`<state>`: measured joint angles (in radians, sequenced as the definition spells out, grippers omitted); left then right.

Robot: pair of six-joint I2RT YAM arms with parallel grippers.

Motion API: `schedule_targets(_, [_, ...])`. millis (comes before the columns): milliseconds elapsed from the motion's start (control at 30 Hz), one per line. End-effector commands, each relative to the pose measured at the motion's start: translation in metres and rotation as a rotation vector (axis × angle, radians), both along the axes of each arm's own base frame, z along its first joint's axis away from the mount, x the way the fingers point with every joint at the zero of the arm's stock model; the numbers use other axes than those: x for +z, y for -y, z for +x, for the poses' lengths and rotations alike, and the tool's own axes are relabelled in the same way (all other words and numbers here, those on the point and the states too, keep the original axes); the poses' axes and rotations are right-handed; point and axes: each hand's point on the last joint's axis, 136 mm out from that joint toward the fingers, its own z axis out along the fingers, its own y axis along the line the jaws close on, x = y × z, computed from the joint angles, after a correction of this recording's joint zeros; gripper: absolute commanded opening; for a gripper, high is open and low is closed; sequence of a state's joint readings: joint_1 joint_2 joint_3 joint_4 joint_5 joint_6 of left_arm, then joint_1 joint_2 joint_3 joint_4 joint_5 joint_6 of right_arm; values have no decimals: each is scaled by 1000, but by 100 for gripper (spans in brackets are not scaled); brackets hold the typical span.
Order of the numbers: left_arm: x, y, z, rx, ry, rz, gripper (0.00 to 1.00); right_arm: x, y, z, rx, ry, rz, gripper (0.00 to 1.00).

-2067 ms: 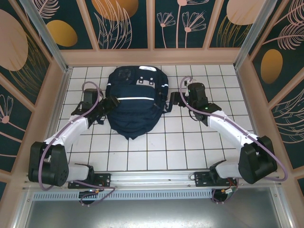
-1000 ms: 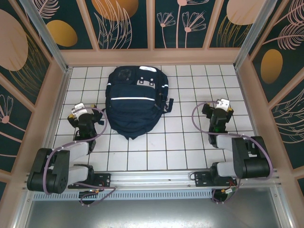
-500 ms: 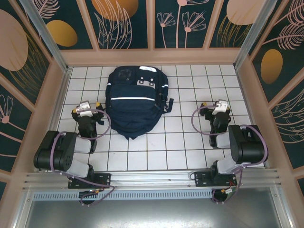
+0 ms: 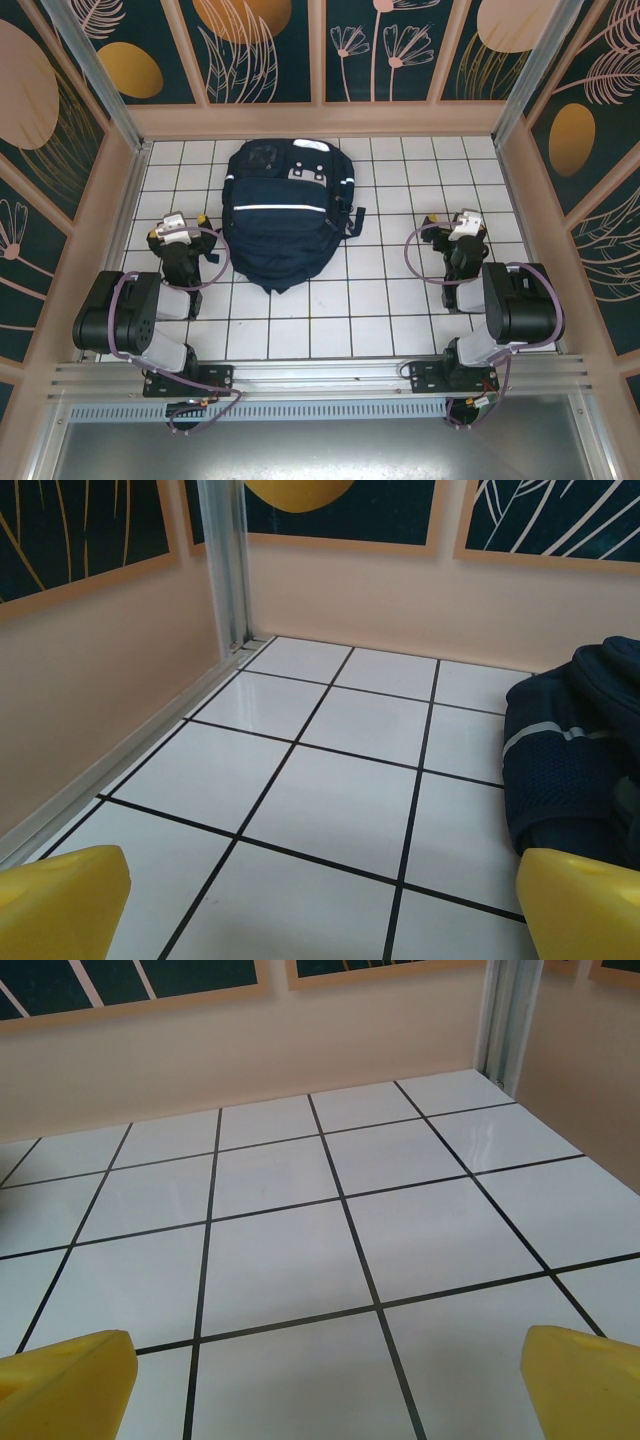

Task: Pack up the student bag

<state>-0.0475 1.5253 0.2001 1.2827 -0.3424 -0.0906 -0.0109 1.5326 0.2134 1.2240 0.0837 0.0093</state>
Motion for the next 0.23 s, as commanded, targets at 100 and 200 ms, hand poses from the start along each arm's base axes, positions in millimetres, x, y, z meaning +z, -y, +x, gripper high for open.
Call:
schedule_targets(100, [13,2,8,-12,48,-20,99,11,-1,4,9,46,20,99])
schedule_targets(200, [14,2,6,-12,54,-19,99,11,-1,4,7,48,19,99])
